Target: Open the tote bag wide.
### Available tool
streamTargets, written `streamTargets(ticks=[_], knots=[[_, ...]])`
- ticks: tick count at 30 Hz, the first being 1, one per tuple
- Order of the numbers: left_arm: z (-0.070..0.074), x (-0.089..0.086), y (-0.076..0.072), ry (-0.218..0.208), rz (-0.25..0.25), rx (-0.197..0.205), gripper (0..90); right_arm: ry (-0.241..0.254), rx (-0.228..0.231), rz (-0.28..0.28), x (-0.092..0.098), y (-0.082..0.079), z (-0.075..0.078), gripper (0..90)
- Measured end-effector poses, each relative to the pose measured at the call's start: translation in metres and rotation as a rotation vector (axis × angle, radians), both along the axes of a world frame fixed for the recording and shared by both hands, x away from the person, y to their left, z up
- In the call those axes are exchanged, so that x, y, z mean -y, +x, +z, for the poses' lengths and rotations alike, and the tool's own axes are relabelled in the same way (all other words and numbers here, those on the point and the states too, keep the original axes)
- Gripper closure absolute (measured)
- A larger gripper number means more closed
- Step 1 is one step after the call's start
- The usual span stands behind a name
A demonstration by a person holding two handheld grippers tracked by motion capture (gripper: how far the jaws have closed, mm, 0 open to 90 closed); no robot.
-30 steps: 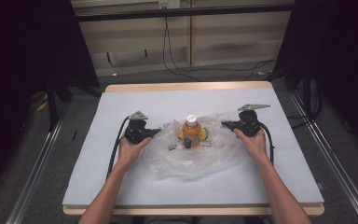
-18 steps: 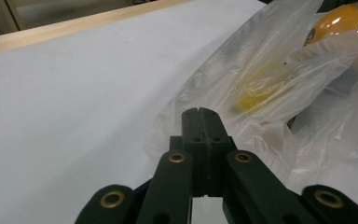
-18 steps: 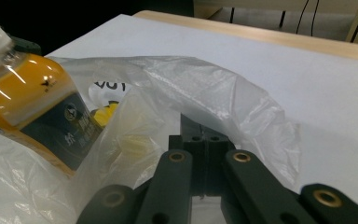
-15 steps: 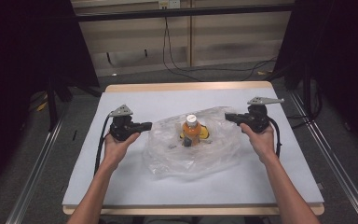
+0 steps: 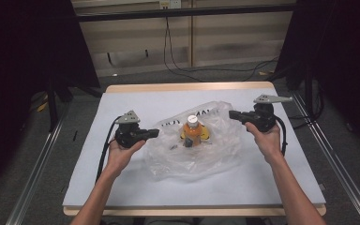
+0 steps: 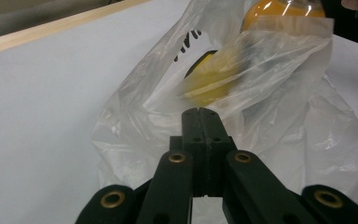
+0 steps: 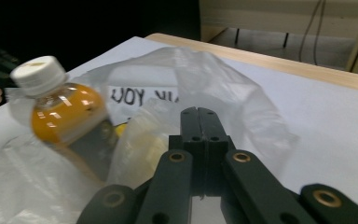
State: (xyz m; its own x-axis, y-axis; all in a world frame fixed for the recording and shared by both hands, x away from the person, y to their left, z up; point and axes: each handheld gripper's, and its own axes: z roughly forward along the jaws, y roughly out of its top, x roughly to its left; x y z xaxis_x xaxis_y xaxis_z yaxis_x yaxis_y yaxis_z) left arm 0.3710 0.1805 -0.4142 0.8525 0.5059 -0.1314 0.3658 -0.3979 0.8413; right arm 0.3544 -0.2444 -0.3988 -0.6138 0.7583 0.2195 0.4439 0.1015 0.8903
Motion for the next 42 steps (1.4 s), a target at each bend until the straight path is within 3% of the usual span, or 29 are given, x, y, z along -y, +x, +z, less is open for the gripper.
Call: streamTargets(ticks=[5, 7, 13, 15, 22, 23, 27, 29, 34, 38, 42], knots=[[0.003, 0.013, -0.009, 0.047, -0.05, 0.012, 90.0, -0.072, -0.016, 0.089, -0.023, -0.008, 0.005, 90.0], [0.006, 0.017, -0.012, 0.053, -0.06, 0.016, 90.0, -0.116, -0.005, 0.092, -0.03, -0.011, 0.009, 90.0], [0.01, 0.022, -0.011, 0.073, -0.08, 0.015, 90.0, -0.096, 0.017, 0.079, -0.025, -0.013, 0.026, 90.0], [0.007, 0.027, -0.01, 0.09, -0.087, -0.001, 90.0, -0.109, 0.009, 0.107, -0.027, -0.015, 0.027, 90.0], [-0.006, 0.054, -0.01, 0.16, -0.155, -0.044, 90.0, -0.212, -0.085, 0.238, -0.057, -0.016, 0.005, 90.0], [-0.006, 0.057, -0.011, 0.169, -0.164, -0.034, 90.0, -0.234, -0.093, 0.247, -0.062, -0.016, 0.003, 90.0], [-0.002, 0.064, -0.014, 0.16, -0.195, -0.042, 90.0, -0.261, -0.127, 0.275, -0.069, -0.014, -0.002, 90.0], [-0.004, 0.067, -0.011, 0.222, -0.211, -0.055, 90.0, -0.286, -0.178, 0.299, -0.072, -0.009, -0.005, 90.0], [-0.018, 0.08, -0.005, 0.306, -0.24, -0.079, 90.0, -0.366, -0.246, 0.336, -0.083, 0.002, -0.016, 90.0], [-0.032, 0.09, 0.003, 0.351, -0.233, -0.114, 90.0, -0.416, -0.324, 0.351, -0.092, 0.014, -0.027, 90.0], [-0.042, 0.093, 0.005, 0.39, -0.237, -0.135, 90.0, -0.497, -0.39, 0.365, -0.095, 0.026, -0.046, 90.0]])
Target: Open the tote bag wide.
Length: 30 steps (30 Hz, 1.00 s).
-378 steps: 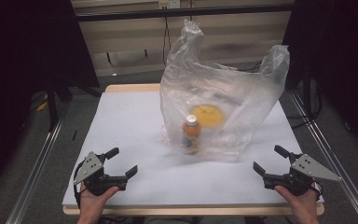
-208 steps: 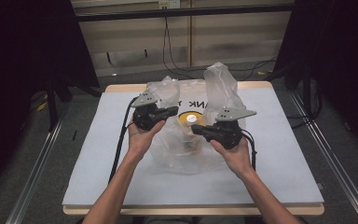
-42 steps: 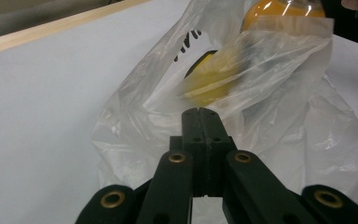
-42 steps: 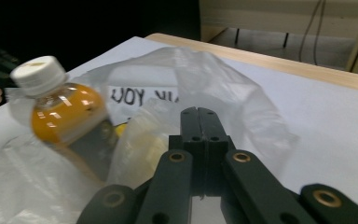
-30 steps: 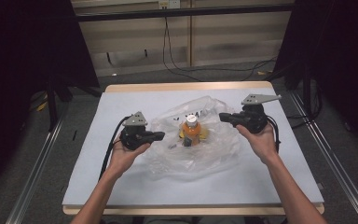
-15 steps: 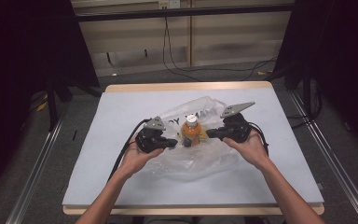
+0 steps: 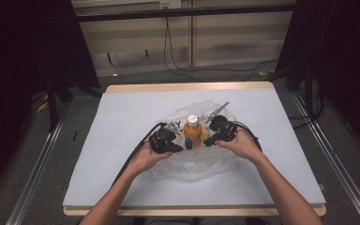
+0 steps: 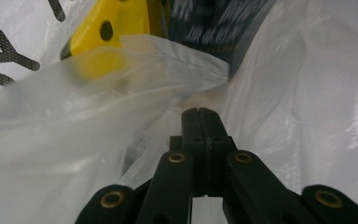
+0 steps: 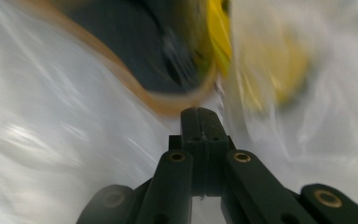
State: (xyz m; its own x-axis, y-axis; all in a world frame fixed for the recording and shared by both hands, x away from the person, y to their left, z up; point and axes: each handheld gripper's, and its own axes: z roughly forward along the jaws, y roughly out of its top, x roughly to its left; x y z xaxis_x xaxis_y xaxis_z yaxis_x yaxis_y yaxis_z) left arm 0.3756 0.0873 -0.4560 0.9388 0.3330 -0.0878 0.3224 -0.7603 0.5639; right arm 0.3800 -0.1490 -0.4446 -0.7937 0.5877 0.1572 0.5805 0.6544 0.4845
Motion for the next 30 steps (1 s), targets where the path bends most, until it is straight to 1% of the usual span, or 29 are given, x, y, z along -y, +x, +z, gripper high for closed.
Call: streamTargets(ticks=[1, 2, 3, 4, 5, 6, 7, 8, 9, 10, 12, 13, 14, 15, 17, 19, 20, 21, 22, 23, 24, 25, 26, 29, 30], knots=[[-0.003, -0.001, -0.001, 0.012, -0.008, -0.005, 90.0, -0.024, -0.008, 0.011, 0.0, 0.001, -0.004, 90.0], [-0.004, -0.002, -0.003, 0.021, -0.003, -0.002, 90.0, -0.061, -0.028, 0.028, 0.001, 0.001, -0.01, 90.0], [-0.005, -0.005, -0.004, 0.016, -0.01, -0.008, 90.0, -0.081, -0.04, 0.032, 0.002, 0.0, -0.013, 90.0], [-0.006, -0.008, -0.006, 0.024, -0.017, -0.012, 90.0, -0.073, -0.055, 0.039, 0.005, -0.001, -0.013, 90.0], [-0.006, -0.01, -0.008, 0.03, -0.019, -0.02, 90.0, -0.083, -0.056, 0.043, 0.007, -0.004, -0.013, 90.0], [-0.007, -0.013, -0.01, 0.023, -0.026, -0.025, 90.0, -0.099, -0.056, 0.055, 0.01, -0.006, -0.012, 90.0], [-0.007, -0.016, -0.012, 0.027, -0.035, -0.027, 90.0, -0.115, -0.057, 0.061, 0.012, -0.009, -0.011, 90.0], [-0.007, -0.019, -0.015, 0.024, -0.028, -0.032, 90.0, -0.13, -0.06, 0.078, 0.014, -0.011, -0.01, 90.0], [-0.007, -0.02, -0.017, 0.017, -0.033, -0.035, 90.0, -0.141, -0.065, 0.085, 0.017, -0.014, -0.01, 90.0], [-0.008, -0.024, -0.019, 0.008, -0.039, -0.038, 90.0, -0.15, -0.07, 0.085, 0.019, -0.016, -0.009, 90.0], [-0.007, -0.029, -0.023, 0.012, -0.047, -0.045, 90.0, -0.165, -0.08, 0.082, 0.029, -0.02, -0.008, 90.0], [-0.007, -0.032, -0.025, 0.018, -0.047, -0.039, 90.0, -0.171, -0.082, 0.083, 0.034, -0.021, -0.008, 90.0], [-0.006, -0.034, -0.027, 0.025, -0.05, -0.044, 90.0, -0.173, -0.096, 0.084, 0.039, -0.023, -0.008, 90.0], [-0.006, -0.037, -0.03, 0.027, -0.057, -0.046, 90.0, -0.185, -0.095, 0.088, 0.043, -0.026, -0.008, 90.0], [-0.006, -0.04, -0.034, 0.018, -0.065, -0.048, 90.0, -0.216, -0.1, 0.067, 0.053, -0.03, -0.006, 90.0], [-0.007, -0.044, -0.039, 0.002, -0.085, -0.058, 90.0, -0.217, -0.099, 0.071, 0.061, -0.034, -0.007, 90.0], [-0.008, -0.046, -0.04, -0.013, -0.084, -0.062, 90.0, -0.215, -0.103, 0.061, 0.064, -0.036, -0.006, 90.0], [-0.006, -0.048, -0.039, -0.009, -0.098, -0.088, 90.0, -0.212, -0.102, 0.07, 0.067, -0.037, -0.006, 90.0], [-0.007, -0.048, -0.041, -0.026, -0.077, -0.073, 90.0, -0.2, -0.1, 0.062, 0.068, -0.038, -0.006, 90.0], [-0.006, -0.048, -0.04, -0.036, -0.069, -0.066, 90.0, -0.179, -0.105, 0.052, 0.067, -0.039, -0.006, 90.0], [-0.002, -0.048, -0.041, -0.053, -0.072, -0.063, 90.0, -0.163, -0.094, 0.064, 0.064, -0.041, -0.004, 90.0], [0.002, -0.046, -0.042, -0.079, -0.086, -0.062, 90.0, -0.132, -0.082, 0.071, 0.06, -0.043, -0.001, 90.0], [0.008, -0.044, -0.044, -0.09, -0.088, -0.056, 90.0, -0.103, -0.07, 0.081, 0.055, -0.044, 0.004, 90.0], [0.023, -0.036, -0.048, -0.088, -0.118, -0.02, 90.0, -0.027, -0.038, 0.113, 0.04, -0.045, 0.017, 90.0], [0.025, -0.033, -0.048, -0.092, -0.119, -0.019, 90.0, -0.018, -0.023, 0.118, 0.036, -0.043, 0.02, 90.0]])
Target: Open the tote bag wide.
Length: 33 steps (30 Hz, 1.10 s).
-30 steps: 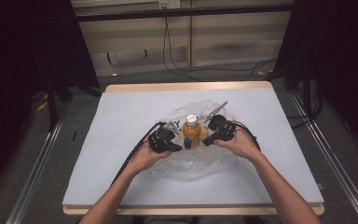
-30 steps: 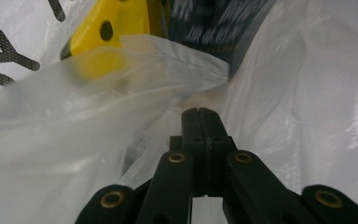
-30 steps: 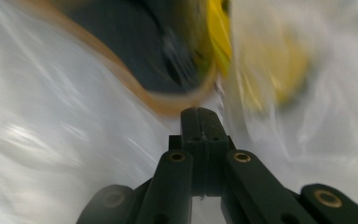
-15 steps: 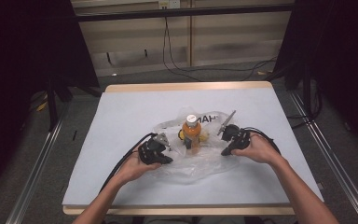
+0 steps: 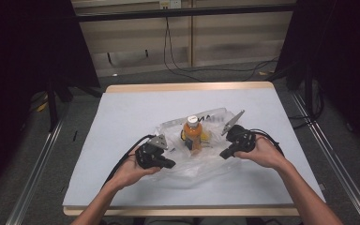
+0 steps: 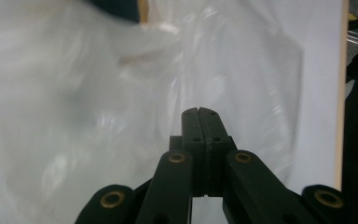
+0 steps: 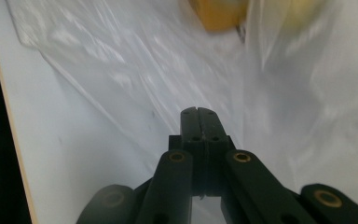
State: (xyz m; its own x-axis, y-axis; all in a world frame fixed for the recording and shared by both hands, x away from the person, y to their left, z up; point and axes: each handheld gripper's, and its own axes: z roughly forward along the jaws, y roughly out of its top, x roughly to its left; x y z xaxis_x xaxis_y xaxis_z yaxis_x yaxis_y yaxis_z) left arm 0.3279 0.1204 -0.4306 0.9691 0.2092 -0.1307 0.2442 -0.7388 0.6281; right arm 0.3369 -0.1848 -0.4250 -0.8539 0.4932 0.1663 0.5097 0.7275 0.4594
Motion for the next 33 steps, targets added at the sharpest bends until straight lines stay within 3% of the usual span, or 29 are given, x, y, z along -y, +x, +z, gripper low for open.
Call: streamTargets(ticks=[1, 4, 5, 6, 8, 14, 16, 18, 20, 22, 25, 28, 30, 31, 33], knots=[[0.002, 0.001, 0.001, 0.013, -0.004, 0.0, 90.0, -0.003, 0.005, 0.005, -0.004, 0.001, 0.003, 90.0], [-0.001, 0.004, 0.007, -0.017, 0.028, -0.004, 90.0, 0.009, 0.018, 0.003, -0.012, 0.008, 0.005, 90.0], [0.0, 0.003, 0.01, 0.0, 0.023, -0.009, 90.0, 0.013, 0.021, -0.005, -0.013, 0.01, 0.005, 90.0], [-0.002, 0.004, 0.011, -0.031, 0.036, -0.012, 90.0, 0.019, 0.021, -0.013, -0.015, 0.013, 0.004, 90.0], [-0.001, 0.006, 0.012, -0.038, 0.041, -0.011, 90.0, 0.029, 0.029, -0.021, -0.02, 0.017, 0.003, 90.0], [0.008, 0.015, 0.013, -0.033, 0.022, 0.009, 90.0, 0.04, 0.039, -0.021, -0.037, 0.027, 0.002, 90.0], [0.009, 0.018, 0.013, -0.062, 0.024, 0.01, 90.0, 0.035, 0.053, -0.045, -0.042, 0.032, 0.001, 90.0], [0.009, 0.022, 0.013, -0.062, 0.019, 0.011, 90.0, 0.027, 0.05, -0.067, -0.045, 0.038, -0.002, 90.0], [0.006, 0.026, 0.015, -0.016, 0.02, 0.023, 90.0, -0.009, 0.056, -0.1, -0.048, 0.045, -0.008, 90.0], [-0.004, 0.029, 0.019, 0.0, 0.022, -0.002, 90.0, -0.029, 0.058, -0.133, -0.049, 0.052, -0.013, 90.0], [-0.015, 0.028, 0.024, 0.048, 0.048, -0.01, 90.0, -0.085, 0.07, -0.159, -0.052, 0.059, -0.022, 90.0], [-0.02, 0.022, 0.028, 0.045, 0.068, -0.02, 90.0, -0.123, 0.049, -0.178, -0.05, 0.062, -0.027, 90.0], [-0.021, 0.016, 0.032, 0.048, 0.085, -0.016, 90.0, -0.173, 0.034, -0.158, -0.045, 0.061, -0.029, 90.0], [-0.022, 0.015, 0.033, 0.027, 0.107, -0.025, 90.0, -0.186, 0.029, -0.14, -0.042, 0.059, -0.03, 90.0], [-0.022, 0.011, 0.036, 0.046, 0.123, -0.017, 90.0, -0.201, 0.01, -0.129, -0.035, 0.054, -0.029, 90.0]])
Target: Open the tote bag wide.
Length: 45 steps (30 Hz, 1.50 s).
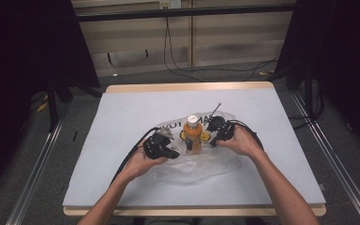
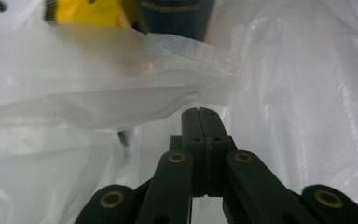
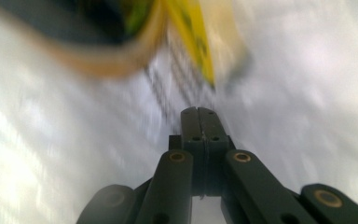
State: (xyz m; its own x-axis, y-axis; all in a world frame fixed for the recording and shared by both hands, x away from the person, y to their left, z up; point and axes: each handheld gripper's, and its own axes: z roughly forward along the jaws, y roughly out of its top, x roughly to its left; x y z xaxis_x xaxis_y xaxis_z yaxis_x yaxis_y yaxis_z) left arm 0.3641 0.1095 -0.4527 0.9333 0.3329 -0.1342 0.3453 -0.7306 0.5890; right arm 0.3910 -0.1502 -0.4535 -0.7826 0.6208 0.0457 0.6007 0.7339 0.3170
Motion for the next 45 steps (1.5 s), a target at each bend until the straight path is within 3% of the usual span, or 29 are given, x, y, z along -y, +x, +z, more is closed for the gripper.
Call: streamTargets(ticks=[2, 4, 6, 8, 12, 20, 22, 23, 27, 33, 34, 37, 38, 39, 41, 43, 45], knots=[[-0.003, -0.003, 0.003, 0.013, 0.014, -0.005, 90.0, -0.011, -0.008, 0.024, 0.009, -0.004, 0.0, 90.0], [-0.007, -0.007, 0.004, 0.03, 0.021, -0.008, 90.0, -0.011, -0.049, 0.008, 0.016, -0.012, 0.001, 90.0], [-0.011, -0.01, 0.005, 0.012, 0.043, -0.022, 90.0, -0.026, -0.087, 0.029, 0.022, -0.02, 0.003, 90.0], [-0.013, -0.013, 0.006, 0.029, 0.037, -0.024, 90.0, -0.023, -0.109, 0.065, 0.028, -0.027, 0.004, 90.0], [-0.014, -0.018, 0.002, 0.023, 0.053, -0.029, 90.0, -0.037, -0.15, 0.129, 0.038, -0.044, 0.004, 90.0], [-0.008, -0.028, -0.017, 0.071, 0.018, -0.025, 90.0, 0.043, -0.199, 0.151, 0.066, -0.069, 0.003, 90.0], [-0.006, -0.028, -0.019, 0.058, 0.013, -0.02, 90.0, 0.054, -0.178, 0.152, 0.066, -0.069, 0.003, 90.0], [-0.004, -0.029, -0.02, 0.029, 0.004, -0.01, 90.0, 0.063, -0.166, 0.149, 0.065, -0.068, 0.004, 90.0], [0.018, -0.028, -0.021, -0.049, -0.005, 0.022, 90.0, 0.126, -0.113, 0.131, 0.06, -0.063, 0.012, 90.0], [0.043, -0.027, -0.015, -0.12, 0.005, 0.048, 90.0, 0.179, -0.043, 0.132, 0.046, -0.055, 0.031, 90.0], [0.046, -0.027, -0.012, -0.112, -0.009, 0.056, 90.0, 0.185, -0.039, 0.133, 0.043, -0.054, 0.034, 90.0], [0.052, -0.018, -0.007, -0.143, 0.001, 0.055, 90.0, 0.189, -0.023, 0.143, 0.033, -0.049, 0.041, 90.0], [0.057, -0.015, -0.004, -0.131, -0.009, 0.06, 90.0, 0.194, -0.017, 0.156, 0.031, -0.046, 0.041, 90.0], [0.058, -0.011, -0.002, -0.152, -0.001, 0.054, 90.0, 0.193, -0.017, 0.167, 0.026, -0.044, 0.043, 90.0], [0.061, -0.008, 0.006, -0.154, -0.002, 0.051, 90.0, 0.194, -0.011, 0.17, 0.02, -0.04, 0.045, 90.0], [0.057, -0.003, 0.017, -0.181, 0.022, 0.041, 90.0, 0.201, -0.004, 0.166, 0.017, -0.035, 0.046, 90.0], [0.048, 0.002, 0.029, -0.174, 0.05, 0.033, 90.0, 0.194, -0.002, 0.144, 0.015, -0.027, 0.043, 90.0]])
